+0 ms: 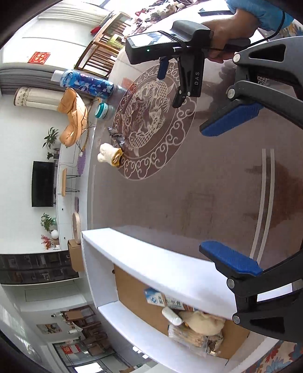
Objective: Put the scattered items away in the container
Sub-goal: 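Return both tools to the table above the glove and glasses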
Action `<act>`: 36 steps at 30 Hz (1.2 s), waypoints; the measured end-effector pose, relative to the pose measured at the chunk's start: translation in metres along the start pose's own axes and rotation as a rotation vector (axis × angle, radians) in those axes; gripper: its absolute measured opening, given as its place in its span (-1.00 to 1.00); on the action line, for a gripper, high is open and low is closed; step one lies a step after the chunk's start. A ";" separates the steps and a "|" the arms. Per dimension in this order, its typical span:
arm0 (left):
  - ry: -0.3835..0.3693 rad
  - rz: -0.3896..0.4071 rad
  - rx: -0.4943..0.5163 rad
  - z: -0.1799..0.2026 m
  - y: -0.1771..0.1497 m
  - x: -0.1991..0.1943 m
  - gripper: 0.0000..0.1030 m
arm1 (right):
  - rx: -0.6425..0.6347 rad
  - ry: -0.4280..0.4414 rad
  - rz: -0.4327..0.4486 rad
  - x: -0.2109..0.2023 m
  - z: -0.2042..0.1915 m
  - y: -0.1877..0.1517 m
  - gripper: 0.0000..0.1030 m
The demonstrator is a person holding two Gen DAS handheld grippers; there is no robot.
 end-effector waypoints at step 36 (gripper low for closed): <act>0.042 -0.074 -0.047 0.020 0.052 0.128 1.00 | 0.245 -0.026 -0.032 0.013 0.056 -0.021 0.99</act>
Point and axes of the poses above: each gripper's, at about its wrist camera, not at the fingertips, and x roughly the way its jaws point, z to its right, y to its top, the point moved 7 cm from there along x, roughly the way its jaws point, and after that the axes turned 9 degrees about -z, right-handed, at the moved point
